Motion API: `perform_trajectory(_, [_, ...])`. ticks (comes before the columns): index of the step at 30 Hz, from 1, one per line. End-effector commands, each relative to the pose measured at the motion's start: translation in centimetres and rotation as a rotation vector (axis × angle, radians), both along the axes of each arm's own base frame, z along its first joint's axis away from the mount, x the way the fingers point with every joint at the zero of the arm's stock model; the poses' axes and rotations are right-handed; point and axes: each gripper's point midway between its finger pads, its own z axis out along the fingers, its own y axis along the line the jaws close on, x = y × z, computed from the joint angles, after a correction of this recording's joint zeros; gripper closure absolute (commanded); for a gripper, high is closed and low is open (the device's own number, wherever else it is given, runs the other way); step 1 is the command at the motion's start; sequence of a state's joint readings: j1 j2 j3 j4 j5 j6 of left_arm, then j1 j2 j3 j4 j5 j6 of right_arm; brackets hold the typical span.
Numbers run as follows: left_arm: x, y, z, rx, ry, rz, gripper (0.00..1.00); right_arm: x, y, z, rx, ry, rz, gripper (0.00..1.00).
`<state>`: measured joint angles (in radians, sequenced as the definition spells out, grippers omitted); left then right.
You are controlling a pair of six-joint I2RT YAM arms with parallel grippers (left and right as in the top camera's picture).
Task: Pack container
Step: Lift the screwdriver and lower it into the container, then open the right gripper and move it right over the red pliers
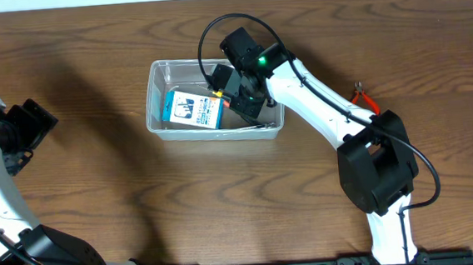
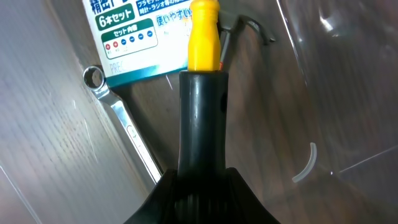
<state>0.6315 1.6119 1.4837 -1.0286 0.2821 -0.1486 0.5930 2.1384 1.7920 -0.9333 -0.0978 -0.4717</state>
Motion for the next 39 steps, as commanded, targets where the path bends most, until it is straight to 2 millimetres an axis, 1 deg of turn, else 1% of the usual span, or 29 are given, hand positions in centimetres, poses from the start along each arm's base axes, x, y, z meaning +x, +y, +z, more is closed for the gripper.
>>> perform_trajectory(1, [0.1,0.0,0.6,0.021,-0.010,-0.019,0.10,0.1,0.2,0.2,0.015,-0.001,-0.027,0.61])
perform_trajectory(2, [0.1,0.0,0.6,0.021,-0.010,-0.019,0.09,0.2,0.3,0.2,0.019,-0.002,-0.034,0.43])
perform_trajectory(3, [0.1,0.0,0.6,0.021,-0.010,-0.019,0.10,0.3,0.3,0.3,0.025,-0.004,-0.049,0.35])
perform_trajectory(6, [0.1,0.0,0.6,0.021,-0.010,-0.019,0.10,0.7,0.6,0.4,0.045,-0.012,-0.082,0.32])
perform_trajectory(11, [0.1,0.0,0.6,0.021,-0.010,-0.019,0.10,1.2,0.9,0.9,0.066,-0.024,-0.110,0.30])
perform_trajectory(13, [0.1,0.0,0.6,0.021,-0.010,-0.019,0.10,1.3,1.0,1.7,0.077,-0.024,-0.134,0.30])
perform_trajectory(15, [0.1,0.0,0.6,0.021,-0.010,-0.019,0.09,1.7,0.9,3.2,0.085,-0.035,-0.170,0.31])
perform_trajectory(17, [0.1,0.0,0.6,0.021,-0.010,-0.019,0.10,2.6,-0.2,5.4,0.069,-0.073,-0.265,0.31])
perform_trajectory(19, [0.1,0.0,0.6,0.021,-0.010,-0.019,0.10,3.5,-2.2,8.1,0.034,-0.127,-0.380,0.31])
perform_trajectory(20, [0.1,0.0,0.6,0.021,-0.010,-0.019,0.10,3.8,-3.6,9.6,0.012,-0.151,-0.445,0.30])
perform_trajectory(21, [0.1,0.0,0.6,0.021,-0.010,-0.018,0.09,3.9,-5.0,11.2,-0.007,-0.170,-0.503,0.29])
perform_trajectory(23, [0.1,0.0,0.6,0.021,-0.010,-0.019,0.10,3.5,-7.5,13.8,-0.028,-0.179,-0.592,0.28])
perform_trajectory(25, [0.1,0.0,0.6,0.021,-0.010,-0.019,0.10,2.9,-9.9,16.0,-0.034,-0.170,-0.662,0.28])
perform_trajectory(28, [0.1,0.0,0.6,0.021,-0.010,-0.018,0.10,2.1,-13.5,18.1,-0.029,-0.152,-0.783,0.27])
perform_trajectory(30, [0.1,0.0,0.6,0.021,-0.010,-0.019,0.10,1.4,-16.4,19.0,-0.025,-0.131,-0.897,0.27])
perform_trajectory(33, [0.1,0.0,0.6,0.021,-0.010,-0.018,0.10,0.5,-20.1,19.1,-0.037,-0.085,-1.046,0.26])
perform_trajectory(34, [0.1,0.0,0.6,0.021,-0.010,-0.019,0.10,0.2,-21.3,19.0,-0.042,-0.063,-1.091,0.26])
perform_trajectory(36, [0.1,0.0,0.6,0.021,-0.010,-0.019,0.10,0.0,-22.7,18.5,-0.042,-0.018,-1.138,0.27])
perform_trajectory(38, [0.1,0.0,0.6,0.021,-0.010,-0.019,0.09,-0.3,-24.0,17.6,-0.049,0.024,-1.174,0.28])
perform_trajectory(39, [0.1,0.0,0.6,0.021,-0.010,-0.019,0.09,-0.5,-25.0,16.6,-0.073,0.053,-1.202,0.29])
